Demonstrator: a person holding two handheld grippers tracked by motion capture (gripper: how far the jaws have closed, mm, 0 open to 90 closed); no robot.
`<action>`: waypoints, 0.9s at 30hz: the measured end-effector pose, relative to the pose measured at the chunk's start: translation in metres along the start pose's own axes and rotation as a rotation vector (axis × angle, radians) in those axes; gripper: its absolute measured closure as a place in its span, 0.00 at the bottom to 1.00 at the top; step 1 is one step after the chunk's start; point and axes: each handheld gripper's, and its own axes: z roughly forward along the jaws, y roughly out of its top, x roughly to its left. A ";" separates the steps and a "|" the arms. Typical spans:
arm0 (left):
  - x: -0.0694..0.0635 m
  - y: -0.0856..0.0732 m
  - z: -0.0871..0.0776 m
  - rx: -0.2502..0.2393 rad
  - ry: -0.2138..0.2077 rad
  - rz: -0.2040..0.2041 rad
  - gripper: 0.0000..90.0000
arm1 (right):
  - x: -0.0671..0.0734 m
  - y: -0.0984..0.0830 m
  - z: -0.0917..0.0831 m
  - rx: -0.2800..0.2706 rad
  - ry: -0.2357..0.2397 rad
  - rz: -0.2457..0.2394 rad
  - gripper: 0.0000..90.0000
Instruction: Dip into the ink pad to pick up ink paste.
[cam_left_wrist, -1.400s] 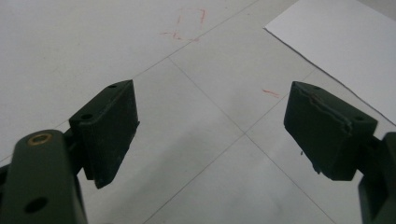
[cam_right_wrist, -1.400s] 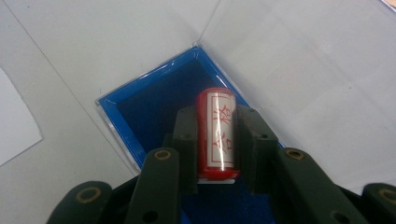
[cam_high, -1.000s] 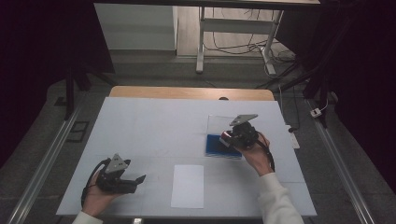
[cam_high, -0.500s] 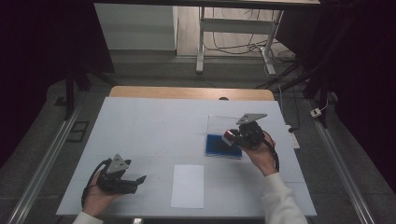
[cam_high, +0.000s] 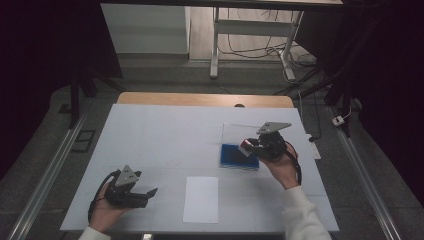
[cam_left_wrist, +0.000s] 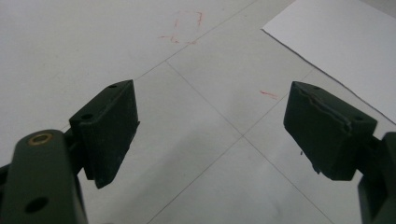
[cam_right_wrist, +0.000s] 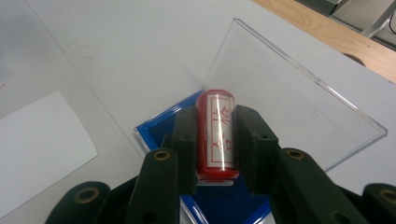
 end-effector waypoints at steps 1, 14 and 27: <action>0.000 0.000 0.000 0.001 -0.001 0.000 0.21 | 0.001 0.000 -0.001 0.000 0.002 0.001 0.77; 0.000 0.002 0.003 0.002 -0.004 0.002 0.20 | 0.010 0.000 -0.010 -0.013 0.030 -0.007 0.77; 0.001 0.003 0.005 0.007 -0.005 0.004 0.21 | 0.032 0.008 -0.017 -0.045 0.107 -0.031 0.77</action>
